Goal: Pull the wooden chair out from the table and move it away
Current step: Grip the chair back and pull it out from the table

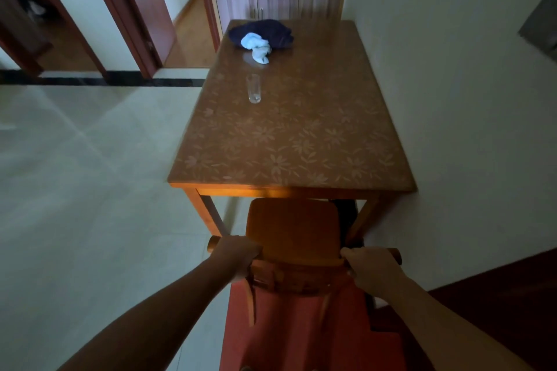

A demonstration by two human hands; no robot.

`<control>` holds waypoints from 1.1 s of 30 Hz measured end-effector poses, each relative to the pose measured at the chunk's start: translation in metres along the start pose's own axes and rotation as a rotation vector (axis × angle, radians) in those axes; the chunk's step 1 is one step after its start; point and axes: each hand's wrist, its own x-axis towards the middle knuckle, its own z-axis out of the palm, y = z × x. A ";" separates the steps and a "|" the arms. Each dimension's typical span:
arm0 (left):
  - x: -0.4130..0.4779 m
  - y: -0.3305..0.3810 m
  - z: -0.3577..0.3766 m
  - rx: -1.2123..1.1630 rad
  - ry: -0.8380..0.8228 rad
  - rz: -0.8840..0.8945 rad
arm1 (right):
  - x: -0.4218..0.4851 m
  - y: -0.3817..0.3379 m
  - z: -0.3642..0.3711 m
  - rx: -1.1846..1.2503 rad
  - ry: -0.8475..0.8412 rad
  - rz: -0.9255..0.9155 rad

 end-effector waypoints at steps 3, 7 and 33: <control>0.010 -0.008 -0.019 0.013 0.029 0.006 | 0.010 0.003 -0.016 -0.016 0.035 0.017; 0.022 -0.020 -0.039 0.020 0.072 -0.015 | 0.019 0.008 -0.040 -0.026 0.053 0.033; -0.119 -0.125 -0.059 0.060 0.230 0.232 | -0.057 -0.194 -0.121 -0.119 -0.035 0.212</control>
